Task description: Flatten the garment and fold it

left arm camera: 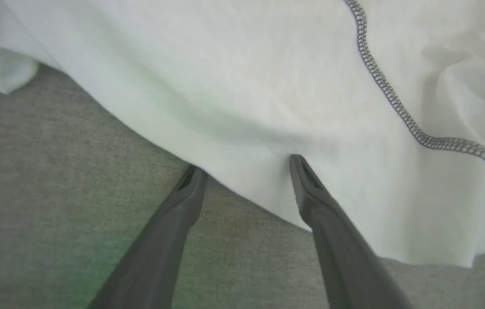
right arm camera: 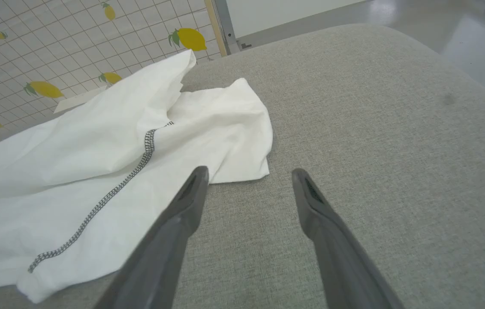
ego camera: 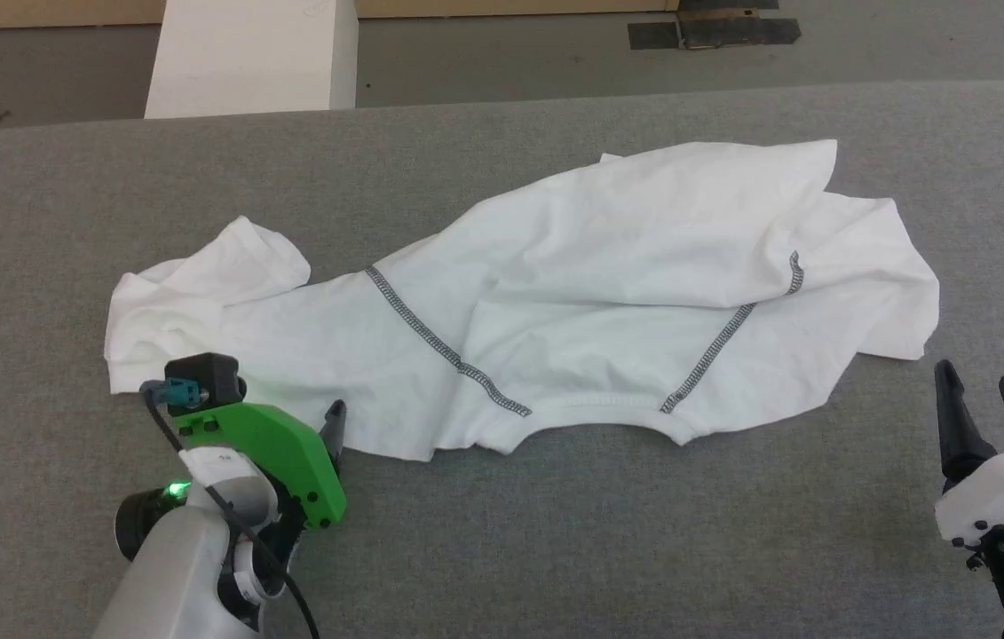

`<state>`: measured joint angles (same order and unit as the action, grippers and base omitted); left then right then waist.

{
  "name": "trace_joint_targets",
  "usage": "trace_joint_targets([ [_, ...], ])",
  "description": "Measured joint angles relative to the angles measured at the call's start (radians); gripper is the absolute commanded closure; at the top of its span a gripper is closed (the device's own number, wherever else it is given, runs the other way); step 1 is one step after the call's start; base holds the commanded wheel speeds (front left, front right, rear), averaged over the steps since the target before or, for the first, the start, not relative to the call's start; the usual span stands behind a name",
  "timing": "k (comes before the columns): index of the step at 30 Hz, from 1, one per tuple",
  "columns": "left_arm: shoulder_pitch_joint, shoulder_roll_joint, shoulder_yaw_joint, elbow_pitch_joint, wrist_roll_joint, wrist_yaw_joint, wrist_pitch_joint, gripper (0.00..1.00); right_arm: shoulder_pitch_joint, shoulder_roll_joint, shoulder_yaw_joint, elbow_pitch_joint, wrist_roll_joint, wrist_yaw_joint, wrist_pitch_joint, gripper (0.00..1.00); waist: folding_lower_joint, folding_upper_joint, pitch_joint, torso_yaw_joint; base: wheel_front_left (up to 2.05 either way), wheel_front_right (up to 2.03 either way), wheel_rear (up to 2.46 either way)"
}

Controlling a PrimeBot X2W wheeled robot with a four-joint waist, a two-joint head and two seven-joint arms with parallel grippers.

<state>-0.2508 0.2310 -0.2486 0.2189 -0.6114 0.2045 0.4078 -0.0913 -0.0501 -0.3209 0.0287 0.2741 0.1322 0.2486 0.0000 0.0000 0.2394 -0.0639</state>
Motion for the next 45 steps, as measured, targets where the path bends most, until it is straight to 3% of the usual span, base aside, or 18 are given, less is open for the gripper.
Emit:
trace_joint_targets([
  [1, -0.007, 0.007, -0.009, 0.013, 0.014, 0.0, 0.011, 0.0, 0.0, 0.0, 0.0, 0.002, 0.0, 0.0, -0.002, 0.0, 0.0, 0.0, 0.002, -0.004, 0.0, 0.0, 0.0],
  [2, -0.016, 0.017, -0.021, 0.026, 0.023, -0.001, 0.025, 0.73, 0.0, 0.0, 0.0, 0.003, 0.0, 0.0, -0.003, 0.0, 0.0, 0.0, 0.003, -0.008, 0.0, 0.0, 0.0],
  [3, -0.022, 0.026, -0.03, 0.034, 0.03, -0.003, 0.034, 1.0, 0.0, 0.0, 0.0, 0.004, 0.0, 0.0, -0.003, 0.0, 0.0, 0.0, 0.004, -0.011, 0.0, 0.0, 0.0],
  [11, -0.033, 0.042, -0.031, 0.053, 0.019, -0.02, 0.047, 1.0, 0.003, 0.0, 0.039, 0.001, -0.017, 0.0, 0.025, 0.0, 0.0, 0.0, 0.0, -0.018, 0.0, 0.0, 0.0],
  [14, -0.018, 0.036, -0.02, 0.029, 0.011, -0.02, 0.019, 1.0, 0.005, 0.0, 0.073, -0.005, -0.055, 0.0, 0.105, 0.0, 0.0, 0.0, -0.003, -0.013, 0.0, 0.0, 0.0],
  [15, -0.001, 0.03, -0.018, -0.005, 0.01, -0.019, 0.004, 1.0, -0.008, 0.001, 0.101, 0.004, -0.095, 0.0, 0.216, 0.0, 0.0, 0.0, -0.003, -0.008, 0.0, 0.0, 0.0],
  [19, 0.018, 0.029, -0.019, -0.041, 0.01, -0.017, 0.0, 1.0, -0.09, 0.0, 0.124, 0.052, -0.169, 0.0, 0.339, 0.0, 0.0001, 0.0, 0.004, 0.0, 0.0, 0.0, 0.0],
  [28, 0.022, 0.026, -0.029, -0.08, 0.01, -0.014, 0.0, 1.0, -0.224, -0.001, 0.149, 0.223, -0.272, 0.0, 0.42, 0.0, 0.0001, 0.0, 0.035, 0.024, 0.0, 0.0, 0.0],
  [29, 0.022, 0.024, -0.03, -0.082, 0.01, -0.014, -0.001, 1.0, -0.233, -0.002, 0.151, 0.236, -0.274, 0.0, 0.423, 0.21, 0.0001, 0.0, 0.038, 0.026, 0.0, 0.0, 0.0],
  [31, 0.022, 0.022, -0.032, -0.085, 0.01, -0.014, -0.004, 1.0, -0.248, -0.006, 0.157, 0.251, -0.269, 0.0, 0.43, 1.0, 0.0001, 0.0, 0.043, 0.032, 0.0, 0.0, 0.0],
  [39, 0.039, 0.013, -0.014, -0.089, -0.032, -0.037, -0.057, 1.0, -0.257, -0.023, 0.201, 0.243, -0.192, 0.0, 0.404, 1.0, 0.0001, -0.0001, 0.025, 0.023, 0.0, 0.0, 0.0],
  [45, 0.015, 0.016, 0.038, -0.184, -0.059, -0.08, -0.132, 1.0, -0.302, -0.029, 0.213, 0.081, 0.0, 0.0, 0.367, 1.0, 0.0001, 0.0, -0.028, 0.007, 0.0, 0.0, 0.0],
])
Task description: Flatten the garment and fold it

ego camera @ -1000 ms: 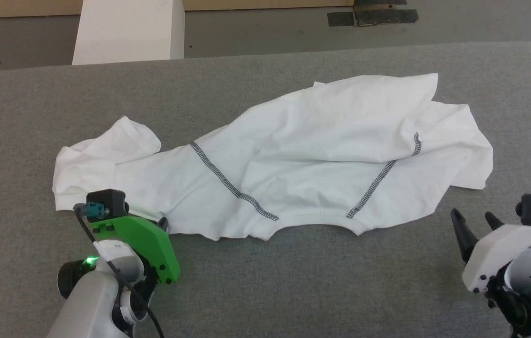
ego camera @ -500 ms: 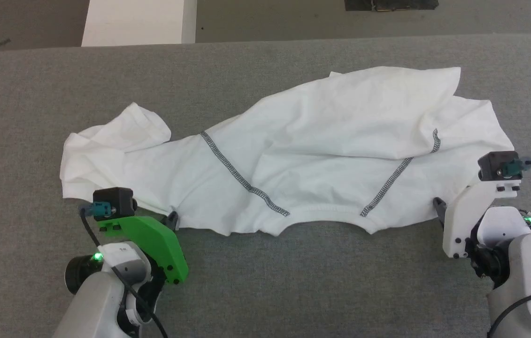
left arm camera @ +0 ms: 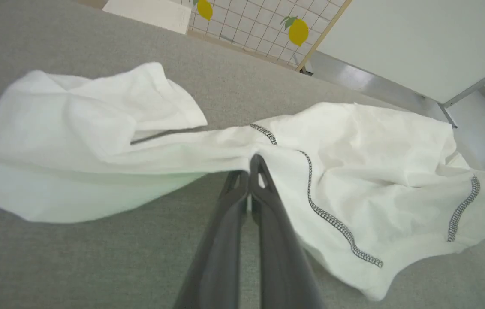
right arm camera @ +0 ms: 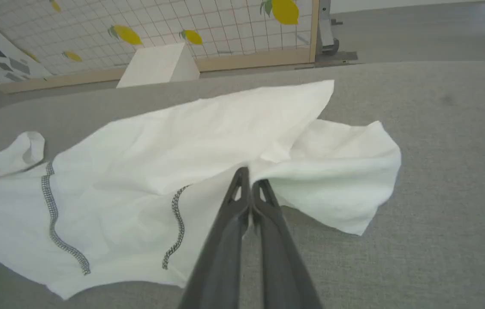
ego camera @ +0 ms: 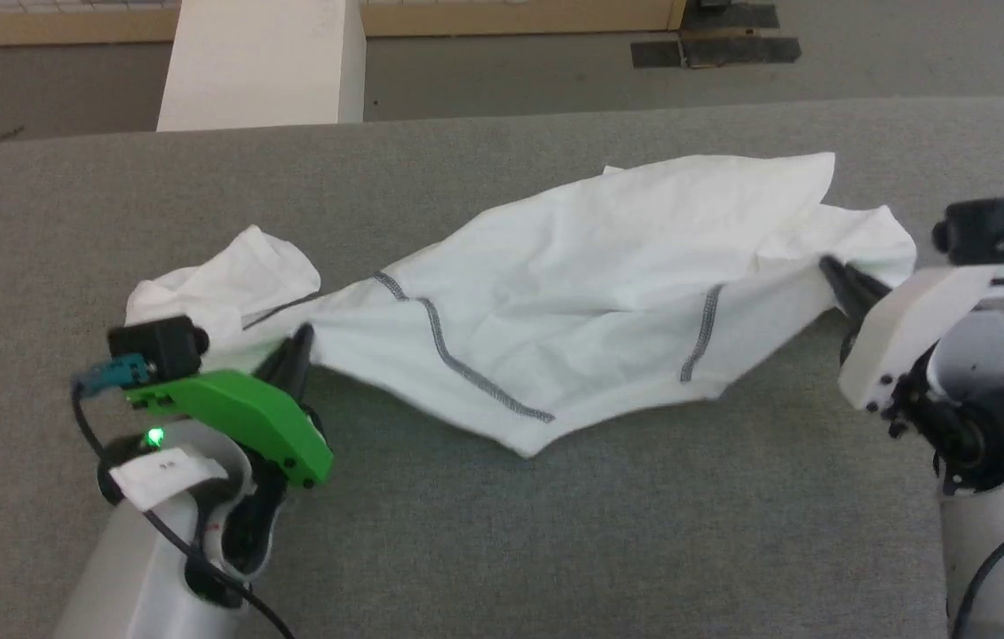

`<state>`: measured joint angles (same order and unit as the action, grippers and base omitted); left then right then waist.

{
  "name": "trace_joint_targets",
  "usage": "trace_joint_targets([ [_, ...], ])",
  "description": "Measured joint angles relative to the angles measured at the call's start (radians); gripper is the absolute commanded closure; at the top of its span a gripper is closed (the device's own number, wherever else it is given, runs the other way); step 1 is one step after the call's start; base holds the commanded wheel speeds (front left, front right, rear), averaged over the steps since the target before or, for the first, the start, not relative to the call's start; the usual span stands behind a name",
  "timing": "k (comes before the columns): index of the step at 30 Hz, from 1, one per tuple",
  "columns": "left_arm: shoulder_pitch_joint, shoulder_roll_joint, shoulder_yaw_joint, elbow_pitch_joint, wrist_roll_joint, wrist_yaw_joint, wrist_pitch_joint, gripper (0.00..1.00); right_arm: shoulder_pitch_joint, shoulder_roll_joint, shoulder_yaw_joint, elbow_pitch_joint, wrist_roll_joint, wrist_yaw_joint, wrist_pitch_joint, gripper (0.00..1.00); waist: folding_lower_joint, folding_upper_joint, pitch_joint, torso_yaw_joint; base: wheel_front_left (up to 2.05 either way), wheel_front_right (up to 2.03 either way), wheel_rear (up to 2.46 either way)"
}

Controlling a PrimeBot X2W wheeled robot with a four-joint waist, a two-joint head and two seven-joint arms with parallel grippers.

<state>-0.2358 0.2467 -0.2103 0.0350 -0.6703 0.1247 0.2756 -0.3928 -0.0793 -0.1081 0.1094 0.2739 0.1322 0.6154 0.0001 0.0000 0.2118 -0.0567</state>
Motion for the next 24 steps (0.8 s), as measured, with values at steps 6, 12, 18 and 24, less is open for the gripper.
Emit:
trace_joint_targets([
  [6, -0.181, 0.057, 0.046, -0.11, 0.004, -0.027, -0.007, 1.0, -0.094, -0.027, -0.063, -0.19, 0.214, 0.0, 0.045, 1.0, 0.0, 0.0, -0.056, -0.003, 0.0, 0.0, 0.0],
  [12, -0.383, 0.11, 0.059, -0.179, 0.019, -0.046, 0.038, 1.0, -0.232, -0.075, -0.126, -0.275, 0.29, 0.0, 0.139, 1.0, 0.0, 0.0, -0.102, -0.002, 0.0, 0.0, 0.0],
  [18, -0.55, 0.151, 0.064, -0.193, 0.04, -0.055, 0.08, 1.0, -0.397, -0.066, -0.181, -0.289, 0.317, 0.0, 0.209, 1.0, -0.0001, 0.0, -0.136, 0.0, 0.0, 0.0, 0.0],
  [24, -0.678, 0.178, 0.062, -0.118, 0.054, -0.063, 0.123, 1.0, -0.525, -0.062, -0.194, -0.24, 0.3, 0.0, 0.272, 1.0, -0.0001, 0.0, -0.155, 0.008, 0.0, 0.0, 0.0],
])
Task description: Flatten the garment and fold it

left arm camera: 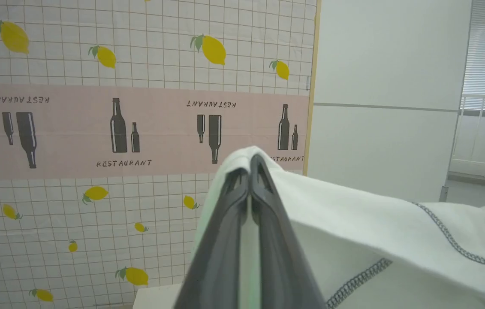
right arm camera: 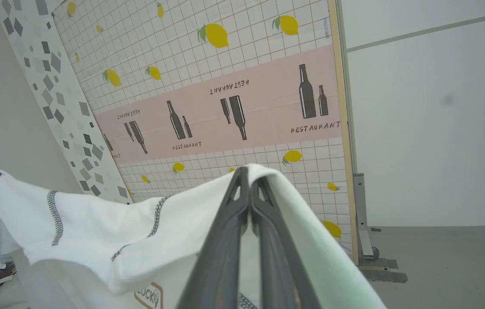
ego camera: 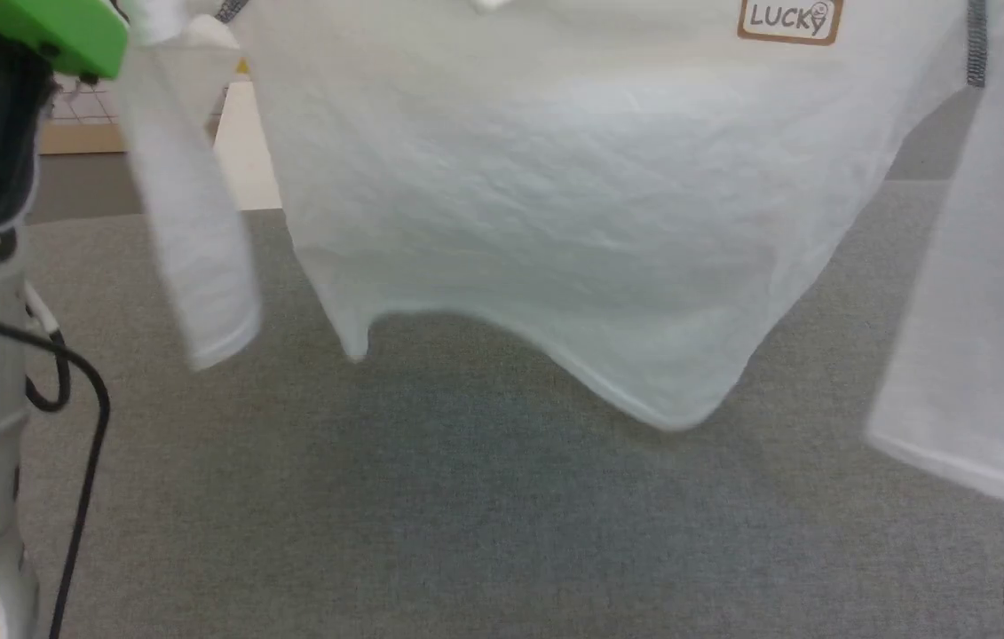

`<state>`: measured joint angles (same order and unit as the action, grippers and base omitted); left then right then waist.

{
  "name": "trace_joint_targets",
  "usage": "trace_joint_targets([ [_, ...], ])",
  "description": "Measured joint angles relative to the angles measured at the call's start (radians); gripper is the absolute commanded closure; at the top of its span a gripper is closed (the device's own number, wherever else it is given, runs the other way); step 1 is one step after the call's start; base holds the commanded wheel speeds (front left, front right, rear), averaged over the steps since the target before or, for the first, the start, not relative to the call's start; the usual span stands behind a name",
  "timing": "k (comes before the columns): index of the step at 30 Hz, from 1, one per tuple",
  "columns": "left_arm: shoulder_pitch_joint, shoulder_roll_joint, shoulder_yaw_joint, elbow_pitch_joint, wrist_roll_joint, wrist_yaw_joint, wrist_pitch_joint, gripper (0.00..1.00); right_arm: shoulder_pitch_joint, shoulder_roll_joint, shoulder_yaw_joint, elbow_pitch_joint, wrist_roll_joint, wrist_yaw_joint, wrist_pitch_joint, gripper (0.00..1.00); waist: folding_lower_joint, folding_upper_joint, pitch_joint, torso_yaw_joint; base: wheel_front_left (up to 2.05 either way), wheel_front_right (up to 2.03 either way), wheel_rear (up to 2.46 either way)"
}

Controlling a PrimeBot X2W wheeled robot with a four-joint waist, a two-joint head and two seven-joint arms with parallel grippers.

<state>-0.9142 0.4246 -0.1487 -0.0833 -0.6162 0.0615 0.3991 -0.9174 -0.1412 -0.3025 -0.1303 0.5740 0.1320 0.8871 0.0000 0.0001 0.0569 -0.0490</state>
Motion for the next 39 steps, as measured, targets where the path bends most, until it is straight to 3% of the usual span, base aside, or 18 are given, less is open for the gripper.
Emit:
trace_joint_targets([
  [13, -0.147, 0.051, -0.029, 0.241, 0.03, -0.027, 0.057, 1.0, -0.161, -0.004, 0.017, 0.12, -0.077, 0.0, 0.083, 1.0, 0.0, -0.0001, 0.08, 0.009, 0.0, 0.0, 0.0],
  [21, -0.362, 0.079, -0.028, 0.384, 0.1, -0.015, 0.025, 1.0, -0.4, 0.033, 0.073, 0.266, -0.207, 0.0, -0.065, 1.0, 0.0, 0.0, 0.222, 0.005, 0.0, 0.0, 0.0],
  [24, -0.463, 0.088, -0.018, 0.434, 0.123, -0.005, -0.037, 1.0, -0.494, 0.045, 0.108, 0.324, -0.275, 0.0, -0.147, 1.0, 0.0001, -0.0001, 0.286, 0.002, 0.0, 0.0, 0.0],
  [29, -0.567, 0.074, 0.007, 0.495, 0.144, 0.004, -0.182, 1.0, -0.582, 0.011, 0.209, 0.392, -0.367, 0.0, -0.279, 1.0, 0.0001, 0.0, 0.378, -0.001, 0.0, 0.0, 0.0],
  [35, -0.579, 0.046, 0.001, 0.561, 0.141, -0.002, -0.247, 1.0, -0.594, -0.01, 0.238, 0.471, -0.358, 0.0, -0.325, 1.0, 0.0002, 0.0, 0.456, 0.008, 0.0, 0.0, 0.0],
  [39, -0.521, 0.041, -0.016, 0.587, 0.137, -0.034, -0.286, 1.0, -0.564, -0.049, 0.26, 0.502, -0.299, 0.0, -0.333, 1.0, 0.0003, 0.0, 0.477, 0.028, 0.0, 0.0, 0.0],
])
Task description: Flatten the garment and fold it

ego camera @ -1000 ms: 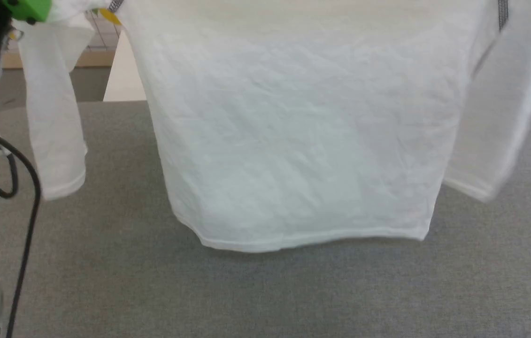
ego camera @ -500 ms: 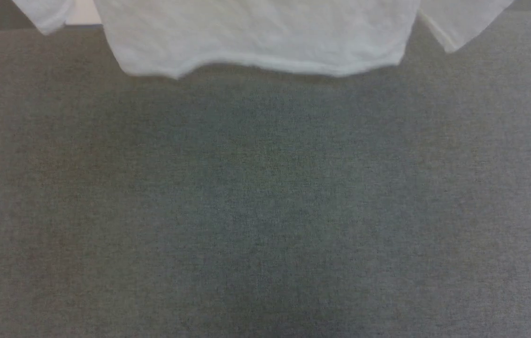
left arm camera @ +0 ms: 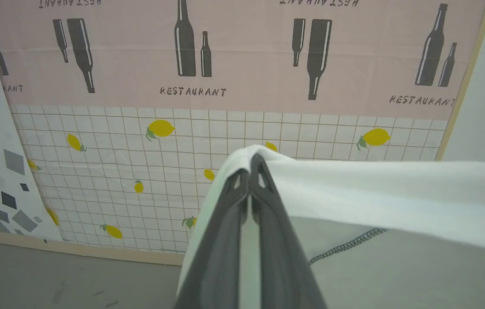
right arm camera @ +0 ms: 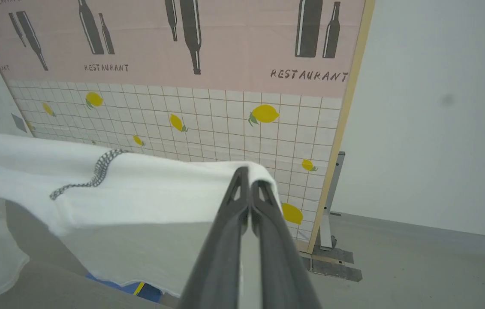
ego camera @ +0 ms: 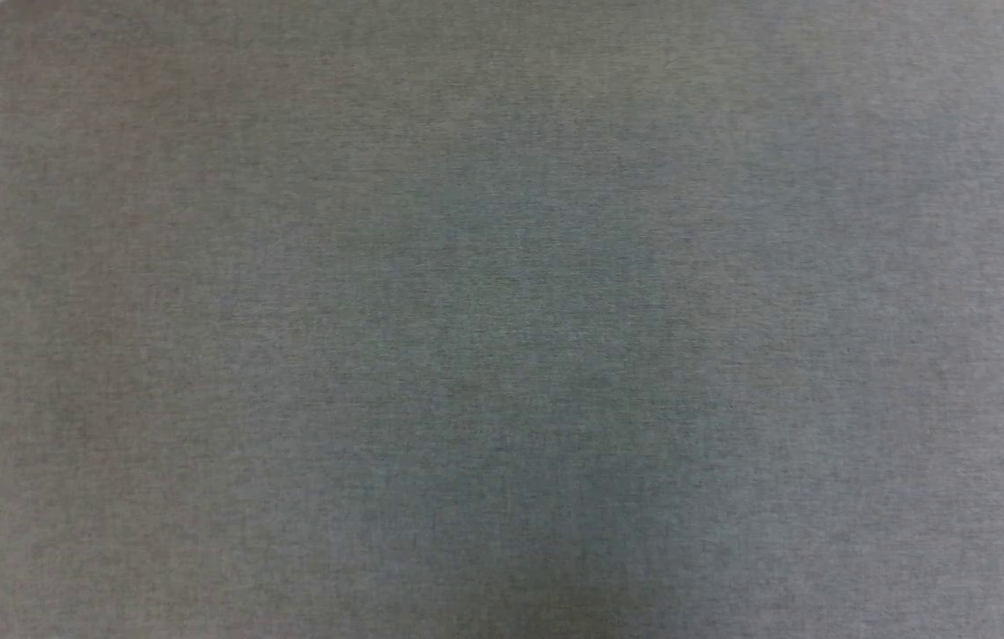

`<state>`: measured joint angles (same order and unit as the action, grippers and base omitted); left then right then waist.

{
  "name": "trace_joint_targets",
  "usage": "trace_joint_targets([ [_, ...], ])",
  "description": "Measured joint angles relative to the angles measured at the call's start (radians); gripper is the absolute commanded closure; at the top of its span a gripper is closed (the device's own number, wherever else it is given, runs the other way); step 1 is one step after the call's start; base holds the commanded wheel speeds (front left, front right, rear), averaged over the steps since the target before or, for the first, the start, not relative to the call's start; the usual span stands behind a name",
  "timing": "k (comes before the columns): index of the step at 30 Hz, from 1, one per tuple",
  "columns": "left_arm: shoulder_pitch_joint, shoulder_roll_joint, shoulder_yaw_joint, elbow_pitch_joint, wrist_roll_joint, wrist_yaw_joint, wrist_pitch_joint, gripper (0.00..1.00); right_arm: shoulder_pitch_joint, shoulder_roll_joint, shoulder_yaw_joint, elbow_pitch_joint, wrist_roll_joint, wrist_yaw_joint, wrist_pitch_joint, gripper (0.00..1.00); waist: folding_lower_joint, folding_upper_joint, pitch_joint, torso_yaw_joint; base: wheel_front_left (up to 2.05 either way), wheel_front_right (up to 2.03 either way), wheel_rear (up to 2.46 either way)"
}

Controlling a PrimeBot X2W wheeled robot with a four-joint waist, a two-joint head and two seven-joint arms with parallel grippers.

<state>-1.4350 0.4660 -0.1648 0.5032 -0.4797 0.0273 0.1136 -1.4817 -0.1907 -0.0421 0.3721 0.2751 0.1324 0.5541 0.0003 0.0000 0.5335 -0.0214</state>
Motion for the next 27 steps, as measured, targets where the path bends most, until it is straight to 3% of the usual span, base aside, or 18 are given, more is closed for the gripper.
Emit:
trace_joint_targets([
  [7, 0.218, -0.031, 0.026, -0.023, -0.055, -0.013, -0.099, 1.0, 0.242, -0.053, 0.032, -0.073, 0.136, 0.0, -0.013, 1.0, -0.0001, 0.0, -0.032, 0.024, 0.0, 0.0, 0.0],
  [13, 0.564, -0.051, 0.08, -0.125, -0.114, 0.016, -0.16, 1.0, 0.62, -0.049, 0.024, -0.232, 0.269, 0.0, -0.008, 1.0, -0.0002, 0.0, -0.107, 0.031, 0.0, 0.0, 0.0],
  [21, 1.087, -0.14, 0.124, -0.272, -0.204, 0.086, -0.16, 1.0, 1.146, 0.027, -0.096, -0.44, 0.297, 0.001, -0.027, 1.0, -0.0003, 0.0, -0.233, 0.044, 0.0, 0.0, 0.0],
  [27, 1.347, -0.202, 0.112, -0.301, -0.229, 0.148, -0.14, 1.0, 1.419, 0.114, -0.176, -0.476, 0.286, 0.001, -0.062, 1.0, -0.0004, 0.0, -0.321, 0.058, 0.0, 0.0, 0.0],
])
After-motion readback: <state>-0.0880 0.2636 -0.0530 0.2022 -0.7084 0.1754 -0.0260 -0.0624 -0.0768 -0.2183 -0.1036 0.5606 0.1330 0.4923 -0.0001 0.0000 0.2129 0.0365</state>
